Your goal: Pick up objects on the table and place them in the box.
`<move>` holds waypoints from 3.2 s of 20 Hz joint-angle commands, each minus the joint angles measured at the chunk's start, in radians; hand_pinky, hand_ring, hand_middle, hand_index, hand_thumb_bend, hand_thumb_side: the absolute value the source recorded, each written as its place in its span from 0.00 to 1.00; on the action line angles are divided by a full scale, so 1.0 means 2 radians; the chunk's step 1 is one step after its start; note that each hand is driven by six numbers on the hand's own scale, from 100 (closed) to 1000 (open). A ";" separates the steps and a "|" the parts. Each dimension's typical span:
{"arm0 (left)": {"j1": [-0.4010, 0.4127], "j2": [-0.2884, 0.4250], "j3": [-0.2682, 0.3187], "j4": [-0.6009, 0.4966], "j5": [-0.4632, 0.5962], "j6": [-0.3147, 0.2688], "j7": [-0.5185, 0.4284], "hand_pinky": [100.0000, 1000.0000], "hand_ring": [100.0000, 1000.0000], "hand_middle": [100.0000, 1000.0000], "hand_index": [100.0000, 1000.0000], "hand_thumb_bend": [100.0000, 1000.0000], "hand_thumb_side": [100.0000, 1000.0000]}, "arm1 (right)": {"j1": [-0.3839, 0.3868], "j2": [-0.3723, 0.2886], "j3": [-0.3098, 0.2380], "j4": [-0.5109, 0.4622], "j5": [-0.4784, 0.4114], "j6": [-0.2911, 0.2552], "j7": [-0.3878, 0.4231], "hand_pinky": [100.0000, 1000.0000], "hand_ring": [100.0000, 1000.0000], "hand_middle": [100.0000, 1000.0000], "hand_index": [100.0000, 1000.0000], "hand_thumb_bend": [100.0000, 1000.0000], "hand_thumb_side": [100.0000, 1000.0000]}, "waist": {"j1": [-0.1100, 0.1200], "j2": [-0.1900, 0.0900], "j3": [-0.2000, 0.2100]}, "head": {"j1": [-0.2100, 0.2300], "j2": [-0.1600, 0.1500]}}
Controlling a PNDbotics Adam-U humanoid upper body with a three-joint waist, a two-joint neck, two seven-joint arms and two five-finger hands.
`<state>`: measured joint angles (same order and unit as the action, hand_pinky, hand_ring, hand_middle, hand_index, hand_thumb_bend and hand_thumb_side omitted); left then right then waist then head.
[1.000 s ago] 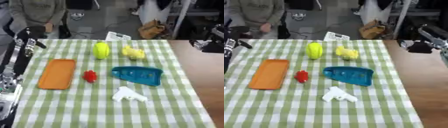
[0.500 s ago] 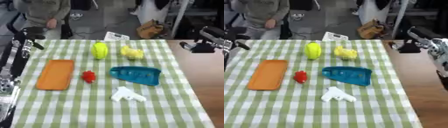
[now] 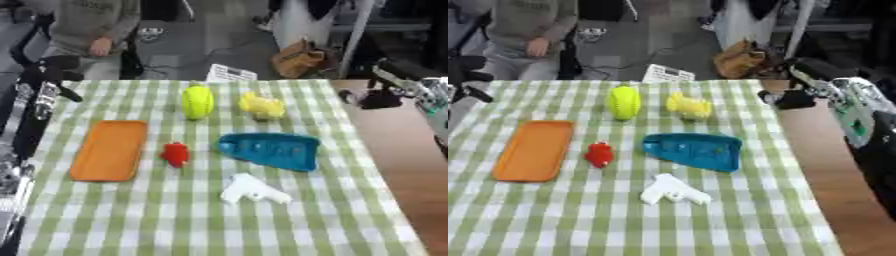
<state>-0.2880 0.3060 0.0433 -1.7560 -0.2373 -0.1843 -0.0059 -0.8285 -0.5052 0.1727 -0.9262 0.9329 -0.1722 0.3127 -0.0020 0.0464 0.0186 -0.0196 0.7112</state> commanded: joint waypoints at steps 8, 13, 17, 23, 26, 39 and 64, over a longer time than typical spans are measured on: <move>-0.012 0.002 -0.002 -0.005 0.004 -0.001 -0.005 0.48 0.69 0.77 0.80 0.00 1.00 | -0.018 0.016 0.003 0.003 0.014 -0.036 0.017 0.47 0.62 0.84 0.90 0.40 0.56 | 0.004 -0.010 0.003 | -0.007 -0.007; -0.011 0.003 -0.001 -0.005 0.004 -0.001 -0.005 0.48 0.69 0.77 0.80 0.00 1.00 | -0.010 0.023 0.025 -0.025 -0.020 -0.059 0.048 0.46 0.62 0.83 0.91 0.41 0.56 | 0.004 -0.009 0.003 | -0.008 -0.006; -0.011 0.003 -0.002 -0.005 0.004 -0.001 -0.005 0.48 0.69 0.77 0.80 0.00 1.00 | -0.007 0.029 0.044 -0.053 -0.051 -0.069 0.075 0.46 0.61 0.83 0.92 0.40 0.56 | 0.004 -0.009 0.002 | -0.008 -0.007; -0.012 0.003 -0.003 -0.004 0.004 -0.001 -0.006 0.48 0.69 0.77 0.80 0.00 1.00 | -0.004 0.037 0.064 -0.079 -0.079 -0.070 0.120 0.46 0.61 0.82 0.92 0.40 0.56 | 0.005 -0.009 0.002 | -0.010 -0.006; -0.012 0.002 -0.003 -0.004 0.005 -0.001 -0.007 0.48 0.69 0.77 0.80 0.00 1.00 | -0.003 0.044 0.063 -0.069 -0.074 -0.067 0.132 0.46 0.61 0.81 0.92 0.40 0.56 | 0.006 -0.008 0.002 | -0.011 -0.006; -0.015 -0.001 -0.006 -0.004 0.007 -0.003 -0.010 0.47 0.69 0.77 0.80 0.00 1.00 | 0.000 0.066 0.038 0.003 -0.026 -0.069 0.112 0.46 0.61 0.81 0.92 0.41 0.55 | 0.012 -0.005 0.006 | -0.019 -0.010; -0.015 -0.003 -0.008 -0.004 0.008 -0.003 -0.013 0.47 0.70 0.78 0.80 0.00 1.00 | 0.019 0.076 0.052 0.007 0.007 -0.105 0.122 0.44 0.54 0.72 0.85 0.40 0.49 | 0.011 -0.005 0.013 | -0.028 -0.014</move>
<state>-0.3062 0.2890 0.0278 -1.7514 -0.2245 -0.1902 -0.0296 -0.7739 -0.3433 0.2783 -0.8882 0.9369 -0.3771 0.5560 0.0107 0.0465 0.0430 -0.0721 0.6928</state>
